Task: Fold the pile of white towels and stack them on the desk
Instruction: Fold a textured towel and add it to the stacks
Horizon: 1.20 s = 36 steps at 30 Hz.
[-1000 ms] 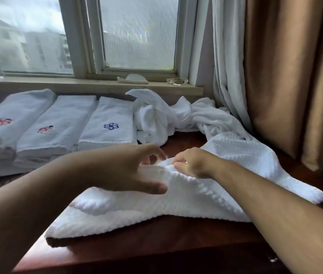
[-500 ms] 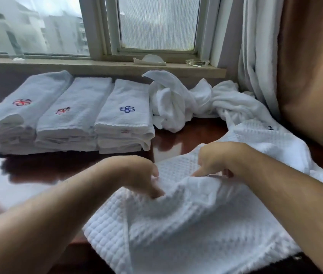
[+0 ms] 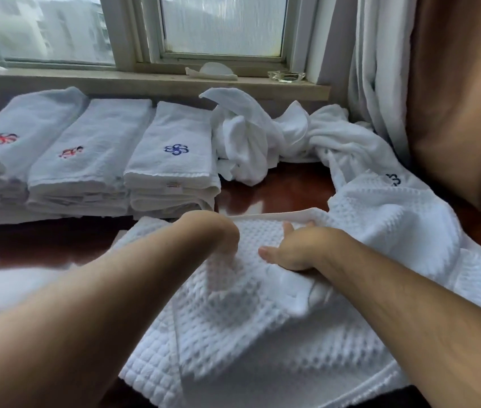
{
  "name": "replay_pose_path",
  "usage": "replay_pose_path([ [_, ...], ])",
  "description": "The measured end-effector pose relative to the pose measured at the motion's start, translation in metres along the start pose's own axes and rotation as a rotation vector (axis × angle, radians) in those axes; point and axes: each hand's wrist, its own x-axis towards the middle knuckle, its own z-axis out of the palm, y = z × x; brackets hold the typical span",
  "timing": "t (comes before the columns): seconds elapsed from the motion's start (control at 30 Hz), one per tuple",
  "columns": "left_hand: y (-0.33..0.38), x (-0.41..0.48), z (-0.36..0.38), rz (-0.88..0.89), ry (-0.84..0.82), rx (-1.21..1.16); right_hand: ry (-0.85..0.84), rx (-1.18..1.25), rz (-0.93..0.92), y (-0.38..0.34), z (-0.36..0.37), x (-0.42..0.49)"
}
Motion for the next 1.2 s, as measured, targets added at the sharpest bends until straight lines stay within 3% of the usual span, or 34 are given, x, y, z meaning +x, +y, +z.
replay_pose_path([
  [0.13, -0.003, 0.003, 0.015, -0.174, 0.095, -0.001, 0.026, 0.016, 0.016, -0.006, 0.002, 0.0],
  [0.3, -0.024, -0.026, 0.036, -0.261, 0.231, -0.05, 0.056, 0.063, -0.018, -0.022, -0.003, 0.014],
  [0.57, -0.048, -0.049, 0.046, -0.306, 0.116, -0.102, 0.057, -0.03, 0.057, -0.051, -0.018, 0.031],
  [0.7, -0.048, -0.051, 0.034, -0.338, 0.05, -0.343, 0.054, -0.017, 0.069, -0.035, -0.008, 0.028],
  [0.87, -0.059, -0.024, 0.001, -0.218, -0.024, -0.259, 0.072, -0.004, 0.059, -0.021, 0.007, 0.005],
  [1.03, -0.049, 0.005, 0.002, -0.206, -0.084, -0.349, 0.113, -0.006, 0.051, -0.025, 0.013, -0.001],
  [1.13, -0.039, 0.014, 0.025, -0.255, -0.017, -0.457, 0.13, 0.057, 0.044, -0.028, 0.01, 0.008],
  [1.2, -0.036, 0.02, 0.046, -0.377, 0.101, -0.558, 0.14, 0.093, 0.052, -0.032, 0.006, 0.017],
])
